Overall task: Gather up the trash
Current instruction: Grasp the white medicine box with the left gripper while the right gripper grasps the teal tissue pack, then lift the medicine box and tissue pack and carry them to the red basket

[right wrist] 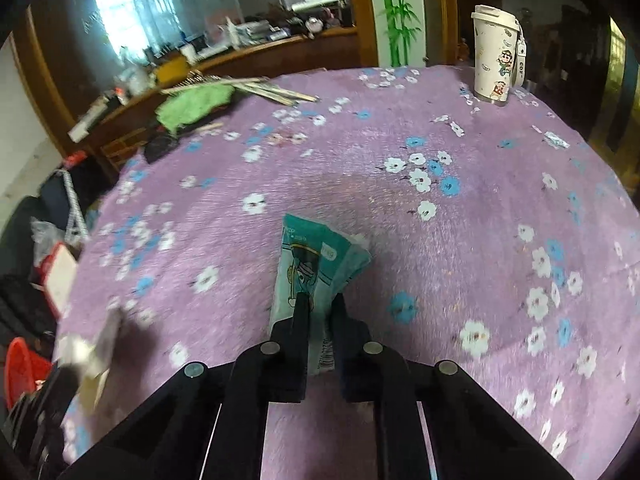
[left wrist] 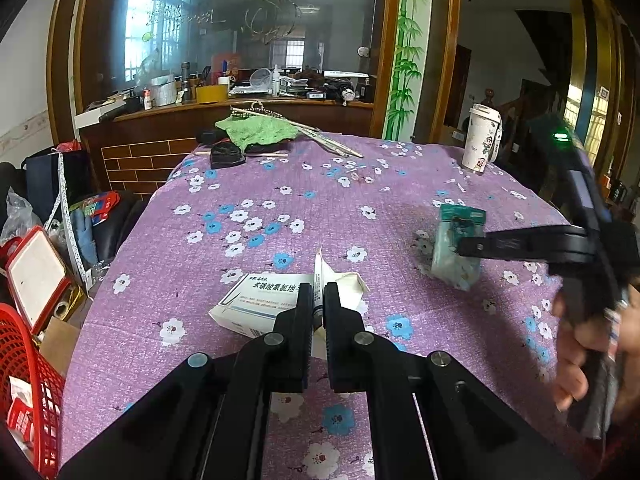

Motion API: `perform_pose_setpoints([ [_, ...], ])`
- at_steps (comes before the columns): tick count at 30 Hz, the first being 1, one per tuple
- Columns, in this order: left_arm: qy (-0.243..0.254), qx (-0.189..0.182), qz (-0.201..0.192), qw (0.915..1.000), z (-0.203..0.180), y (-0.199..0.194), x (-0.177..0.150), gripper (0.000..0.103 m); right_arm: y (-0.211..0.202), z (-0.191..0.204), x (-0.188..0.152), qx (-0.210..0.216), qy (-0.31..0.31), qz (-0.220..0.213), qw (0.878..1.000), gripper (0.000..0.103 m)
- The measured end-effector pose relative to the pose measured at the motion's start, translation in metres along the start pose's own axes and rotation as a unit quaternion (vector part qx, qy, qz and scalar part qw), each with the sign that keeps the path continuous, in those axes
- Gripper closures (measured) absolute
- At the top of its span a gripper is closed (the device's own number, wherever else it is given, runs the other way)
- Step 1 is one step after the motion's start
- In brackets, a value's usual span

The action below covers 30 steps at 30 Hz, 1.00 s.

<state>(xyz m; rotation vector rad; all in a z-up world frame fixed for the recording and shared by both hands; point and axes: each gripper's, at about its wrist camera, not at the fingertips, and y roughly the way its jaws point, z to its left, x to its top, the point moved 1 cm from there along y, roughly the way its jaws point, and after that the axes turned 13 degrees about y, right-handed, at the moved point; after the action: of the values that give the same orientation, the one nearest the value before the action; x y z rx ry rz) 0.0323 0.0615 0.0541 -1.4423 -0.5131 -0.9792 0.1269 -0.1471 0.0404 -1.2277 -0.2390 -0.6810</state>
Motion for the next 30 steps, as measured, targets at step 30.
perform_pose_setpoints([
  [30, 0.002, 0.015, -0.008, 0.9998, 0.001, -0.005, 0.001, 0.098, -0.034, 0.034, -0.055, 0.145, -0.091, -0.041, 0.984, 0.092],
])
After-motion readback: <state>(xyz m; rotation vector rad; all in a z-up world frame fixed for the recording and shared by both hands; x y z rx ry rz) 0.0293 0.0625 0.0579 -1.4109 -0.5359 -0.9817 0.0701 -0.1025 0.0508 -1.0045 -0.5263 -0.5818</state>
